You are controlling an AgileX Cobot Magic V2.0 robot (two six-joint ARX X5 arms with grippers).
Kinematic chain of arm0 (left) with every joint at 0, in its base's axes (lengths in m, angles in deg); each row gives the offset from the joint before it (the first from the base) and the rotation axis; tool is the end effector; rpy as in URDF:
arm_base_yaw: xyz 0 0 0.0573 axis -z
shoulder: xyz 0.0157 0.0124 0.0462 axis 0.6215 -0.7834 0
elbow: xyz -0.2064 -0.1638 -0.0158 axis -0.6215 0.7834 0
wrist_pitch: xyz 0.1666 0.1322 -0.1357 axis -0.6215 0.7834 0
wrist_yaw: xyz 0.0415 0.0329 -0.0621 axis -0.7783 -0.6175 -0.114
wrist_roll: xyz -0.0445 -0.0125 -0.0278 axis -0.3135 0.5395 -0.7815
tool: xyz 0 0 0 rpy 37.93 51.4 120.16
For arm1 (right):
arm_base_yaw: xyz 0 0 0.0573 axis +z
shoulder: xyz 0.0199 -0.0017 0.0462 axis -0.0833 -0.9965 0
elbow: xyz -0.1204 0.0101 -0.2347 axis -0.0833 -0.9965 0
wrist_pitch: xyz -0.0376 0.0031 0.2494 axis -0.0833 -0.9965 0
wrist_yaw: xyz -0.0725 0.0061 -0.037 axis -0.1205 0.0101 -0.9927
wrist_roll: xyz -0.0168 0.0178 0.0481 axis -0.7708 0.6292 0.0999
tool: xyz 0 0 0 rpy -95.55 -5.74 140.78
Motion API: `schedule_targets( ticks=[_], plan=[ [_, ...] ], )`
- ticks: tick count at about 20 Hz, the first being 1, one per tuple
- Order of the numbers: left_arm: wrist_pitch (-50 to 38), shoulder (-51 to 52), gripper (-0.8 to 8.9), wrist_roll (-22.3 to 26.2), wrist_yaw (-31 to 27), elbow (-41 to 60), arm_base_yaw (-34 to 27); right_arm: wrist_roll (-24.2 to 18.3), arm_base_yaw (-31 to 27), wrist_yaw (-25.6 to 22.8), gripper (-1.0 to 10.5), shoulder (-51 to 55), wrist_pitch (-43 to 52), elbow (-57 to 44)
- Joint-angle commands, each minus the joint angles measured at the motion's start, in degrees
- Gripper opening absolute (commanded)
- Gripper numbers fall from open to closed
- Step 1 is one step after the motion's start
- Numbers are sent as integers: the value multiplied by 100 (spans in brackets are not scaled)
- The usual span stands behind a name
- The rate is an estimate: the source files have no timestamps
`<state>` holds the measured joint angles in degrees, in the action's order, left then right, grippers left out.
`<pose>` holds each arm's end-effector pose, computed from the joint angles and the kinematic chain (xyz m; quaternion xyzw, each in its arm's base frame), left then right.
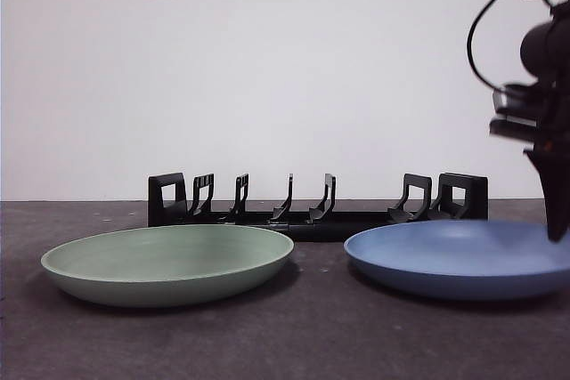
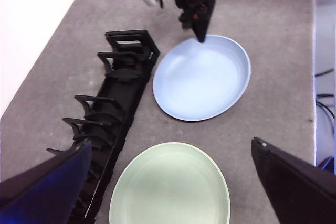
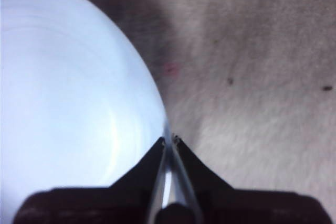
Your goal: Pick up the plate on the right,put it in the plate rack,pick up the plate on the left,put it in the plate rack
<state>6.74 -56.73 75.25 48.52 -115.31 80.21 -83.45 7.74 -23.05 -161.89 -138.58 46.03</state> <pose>0.1239 -0.1178 0.3755 0.3211 0.1283 -0.4810 0.8057 0.3164 0.0220 0.1942 0.0276 0.6477 0.1100 0.7534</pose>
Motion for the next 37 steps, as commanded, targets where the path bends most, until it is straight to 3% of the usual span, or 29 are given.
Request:
schedule_targets(
  ticks=[1, 6, 13, 16, 23, 24, 32, 37],
  plan=[
    [61, -20, 692, 411, 2, -7, 120, -17, 2, 44, -13, 321, -247, 247],
    [63, -155, 692, 1010, -337, -7, 525, -98, 2, 291, -13, 925, -1300, 1364],
    [-629, -765, 692, 2264, -1655, -7, 1305, -15, 146, 1104, -13, 1095, -2581, 3069],
    [-1318, -1088, 692, 2861, -2352, -7, 1491, 33, 407, 1311, -13, 1093, -2730, 3289],
    [-1797, -1641, 686, 3556, -2544, -7, 1506, 37, 761, 1491, -13, 1093, -2828, 3298],
    [-1799, -1714, 660, 3556, -2549, -7, 1506, 35, 761, 1528, -13, 1093, -2826, 3298],
    [-1788, -1764, 71, 3550, -2540, -7, 1532, 31, 758, 1521, -13, 1091, -2811, 3298],
    [-1779, -1766, -10, 3547, -2483, -7, 1606, 31, 758, 1521, -13, 1091, -2809, 3298]
  ],
)
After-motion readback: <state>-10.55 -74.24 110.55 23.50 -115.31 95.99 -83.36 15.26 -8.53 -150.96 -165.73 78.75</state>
